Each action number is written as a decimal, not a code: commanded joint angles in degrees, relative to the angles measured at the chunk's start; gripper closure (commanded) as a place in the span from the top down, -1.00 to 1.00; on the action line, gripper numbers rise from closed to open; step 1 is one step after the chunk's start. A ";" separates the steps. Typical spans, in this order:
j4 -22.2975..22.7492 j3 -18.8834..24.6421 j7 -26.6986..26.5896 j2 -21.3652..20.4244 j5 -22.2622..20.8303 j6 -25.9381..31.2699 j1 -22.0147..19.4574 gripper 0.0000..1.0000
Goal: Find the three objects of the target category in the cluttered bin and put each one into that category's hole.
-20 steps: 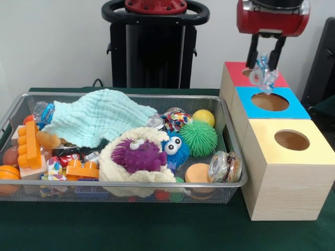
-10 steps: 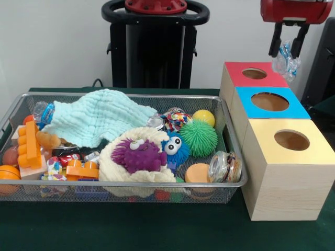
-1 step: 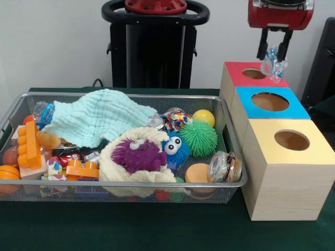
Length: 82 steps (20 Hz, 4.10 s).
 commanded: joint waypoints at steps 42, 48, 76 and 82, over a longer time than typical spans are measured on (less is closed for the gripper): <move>11.58 1.24 17.49 0.01 2.42 -9.77 4.11 -1.00; 6.00 1.25 17.61 3.02 1.81 -6.18 3.70 -1.00; 7.24 0.97 18.02 3.66 3.31 -9.53 4.68 -1.00; 7.54 0.98 17.68 3.74 3.33 -9.92 4.54 -1.00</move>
